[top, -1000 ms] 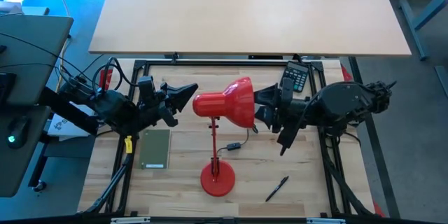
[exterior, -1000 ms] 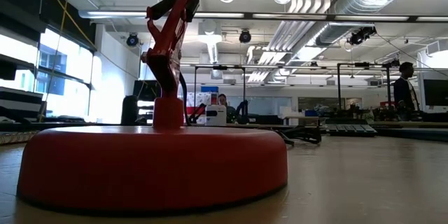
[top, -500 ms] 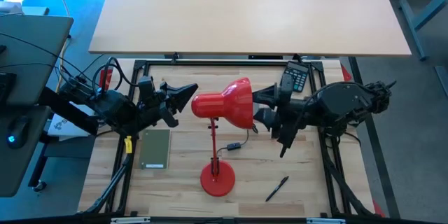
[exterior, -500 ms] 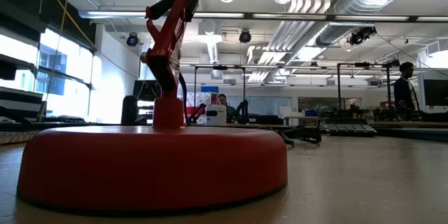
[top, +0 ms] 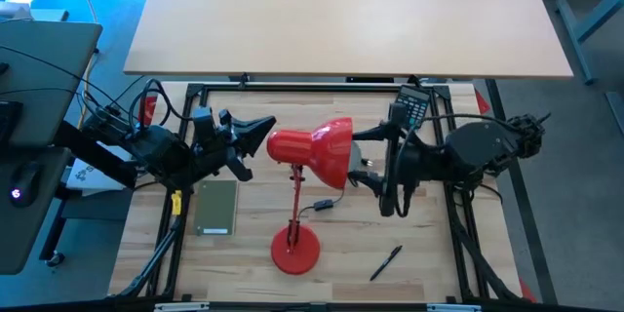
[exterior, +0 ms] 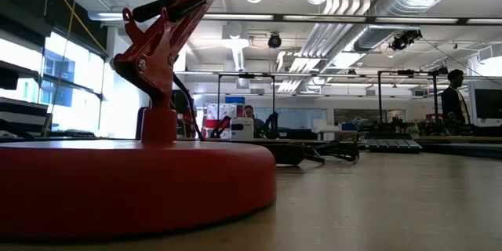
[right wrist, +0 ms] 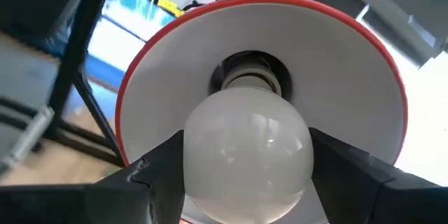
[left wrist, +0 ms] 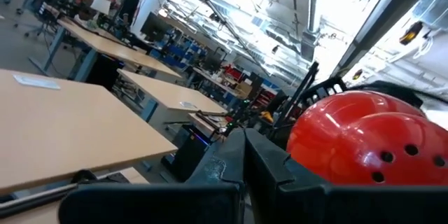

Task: Screw lightbulb
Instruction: Insert the white lightbulb into the red lamp

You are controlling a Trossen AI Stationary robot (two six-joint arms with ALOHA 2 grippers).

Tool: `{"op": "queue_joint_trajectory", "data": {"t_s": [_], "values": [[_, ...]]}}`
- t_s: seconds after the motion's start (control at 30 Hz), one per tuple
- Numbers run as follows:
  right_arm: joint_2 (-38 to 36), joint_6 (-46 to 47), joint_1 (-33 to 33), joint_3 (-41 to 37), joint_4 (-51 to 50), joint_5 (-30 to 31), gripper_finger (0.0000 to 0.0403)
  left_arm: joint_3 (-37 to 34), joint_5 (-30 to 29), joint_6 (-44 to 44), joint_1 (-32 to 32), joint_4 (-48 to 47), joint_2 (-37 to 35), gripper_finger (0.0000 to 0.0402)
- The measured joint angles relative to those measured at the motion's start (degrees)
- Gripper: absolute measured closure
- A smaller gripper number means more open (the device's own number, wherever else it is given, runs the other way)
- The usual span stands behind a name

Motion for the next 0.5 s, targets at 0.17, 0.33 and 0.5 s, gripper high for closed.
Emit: {"op": "queue_joint_trajectory", "data": {"t_s": [0.17,0.33,0.5], "values": [[-0.1,17.2,0.6,0.0,0.4,-0.1,0.0157,0.0,-0.2,3.3,0.0,0.0,0.0,0.0401],[-0.1,38.6,0.6,0.1,0.6,-0.5,0.0157,0.0,-0.2,8.1,0.0,0.0,0.0,0.0401],[-0.2,62.5,-0.3,0.2,0.8,-3.4,0.0157,0.0,-0.3,12.9,0.0,0.0,0.0,0.0401]]}}
